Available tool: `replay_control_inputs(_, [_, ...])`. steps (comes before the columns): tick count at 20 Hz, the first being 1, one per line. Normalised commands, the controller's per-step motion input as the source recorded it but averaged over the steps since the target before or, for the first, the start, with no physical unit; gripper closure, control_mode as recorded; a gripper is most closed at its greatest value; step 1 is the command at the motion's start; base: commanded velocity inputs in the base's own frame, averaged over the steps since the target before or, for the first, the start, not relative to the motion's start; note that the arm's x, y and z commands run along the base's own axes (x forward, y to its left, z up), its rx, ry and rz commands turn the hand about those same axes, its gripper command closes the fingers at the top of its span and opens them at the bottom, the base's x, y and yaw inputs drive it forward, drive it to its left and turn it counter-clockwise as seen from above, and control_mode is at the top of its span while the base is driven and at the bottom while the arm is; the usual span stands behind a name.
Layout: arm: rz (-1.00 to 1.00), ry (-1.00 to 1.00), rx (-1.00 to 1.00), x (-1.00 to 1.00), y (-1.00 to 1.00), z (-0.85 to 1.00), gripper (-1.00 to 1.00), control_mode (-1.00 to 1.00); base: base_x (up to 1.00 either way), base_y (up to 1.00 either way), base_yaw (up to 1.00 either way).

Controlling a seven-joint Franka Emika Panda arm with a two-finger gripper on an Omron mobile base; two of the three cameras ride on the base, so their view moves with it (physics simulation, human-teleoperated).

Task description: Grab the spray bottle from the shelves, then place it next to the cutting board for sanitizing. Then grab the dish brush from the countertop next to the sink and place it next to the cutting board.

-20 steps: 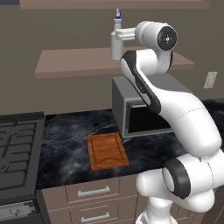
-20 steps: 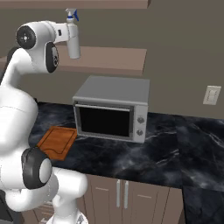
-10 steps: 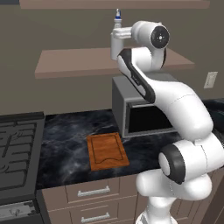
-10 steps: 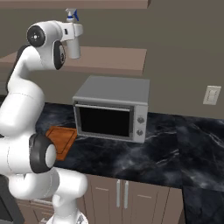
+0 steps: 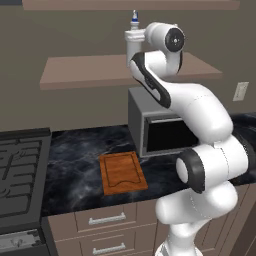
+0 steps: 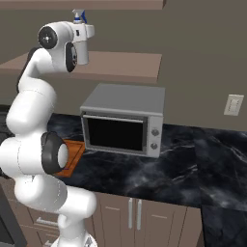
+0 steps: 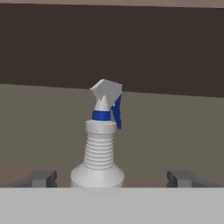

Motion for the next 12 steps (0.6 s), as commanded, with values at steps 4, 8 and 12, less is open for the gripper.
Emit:
replay_control_inputs(4, [0.0,-0.01,0.0,0.41,0.09,0.0,-1.0,-1.0,0.0,0.0,0.0])
replay_control_inputs(8, [0.0,0.0,0.0,0.26,0.11,0.0,-1.0,-1.0,0.0,0.0,0.0])
replay_control_inputs(12, [0.0,0.0,0.0,0.23,0.02,0.0,-1.0,-1.0,0.0,0.0,0.0])
